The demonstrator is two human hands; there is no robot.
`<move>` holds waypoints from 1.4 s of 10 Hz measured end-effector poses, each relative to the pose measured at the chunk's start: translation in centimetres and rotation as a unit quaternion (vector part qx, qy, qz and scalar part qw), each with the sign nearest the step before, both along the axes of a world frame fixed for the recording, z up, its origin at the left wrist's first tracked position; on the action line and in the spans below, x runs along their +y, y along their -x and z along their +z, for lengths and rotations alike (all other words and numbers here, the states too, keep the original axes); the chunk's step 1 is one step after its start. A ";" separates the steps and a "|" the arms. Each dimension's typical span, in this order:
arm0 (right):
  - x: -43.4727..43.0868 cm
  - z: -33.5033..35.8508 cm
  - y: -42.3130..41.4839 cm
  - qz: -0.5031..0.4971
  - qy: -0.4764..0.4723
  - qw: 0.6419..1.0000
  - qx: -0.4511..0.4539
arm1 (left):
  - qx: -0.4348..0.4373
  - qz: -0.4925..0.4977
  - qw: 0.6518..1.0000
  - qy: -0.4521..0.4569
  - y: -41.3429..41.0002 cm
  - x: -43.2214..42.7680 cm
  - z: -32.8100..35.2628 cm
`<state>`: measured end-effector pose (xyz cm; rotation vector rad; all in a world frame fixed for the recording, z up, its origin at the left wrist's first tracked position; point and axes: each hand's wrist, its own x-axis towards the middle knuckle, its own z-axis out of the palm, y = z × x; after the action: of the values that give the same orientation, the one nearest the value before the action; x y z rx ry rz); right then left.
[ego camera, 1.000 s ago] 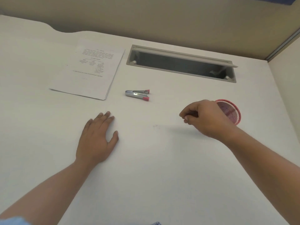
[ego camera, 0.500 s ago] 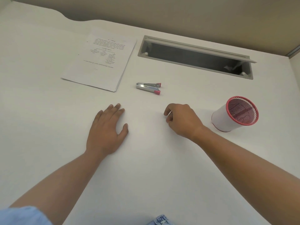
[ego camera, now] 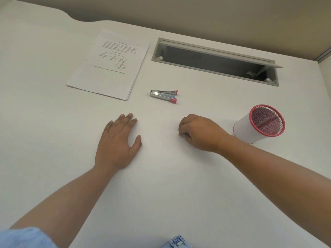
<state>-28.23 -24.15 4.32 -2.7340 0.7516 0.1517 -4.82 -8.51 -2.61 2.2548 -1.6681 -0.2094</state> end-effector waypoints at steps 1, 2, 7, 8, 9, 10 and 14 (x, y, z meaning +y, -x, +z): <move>-0.9 0.5 1.3 -0.006 -0.005 1.000 0.018 | 0.000 0.002 1.000 0.002 0.0 0.0 0.0; -1.9 1.4 1.7 -0.113 -0.054 0.992 -0.033 | 0.001 0.003 1.000 0.001 0.0 0.0 0.0; -0.4 1.1 -1.1 -0.073 0.002 0.992 0.104 | 0.001 0.004 1.000 -0.003 0.0 0.0 0.0; 0.1 1.0 -1.9 -0.065 0.058 0.987 0.138 | 0.001 0.004 1.000 -0.004 0.0 0.0 0.0; 0.6 1.6 -2.6 -0.059 0.079 0.983 0.157 | 0.002 0.003 1.000 -0.003 0.0 0.1 0.0; 0.9 1.9 -2.9 -0.050 0.100 0.977 0.180 | 0.000 0.002 1.000 -0.005 0.1 0.1 0.1; -0.6 0.5 -0.8 -0.390 -0.207 0.892 -0.096 | -0.001 -0.001 1.000 -0.004 0.0 0.0 0.1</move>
<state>-27.43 -24.79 4.86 -1.8441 1.4815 -0.1253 -4.81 -8.52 -2.53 2.2584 -1.6736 -0.2151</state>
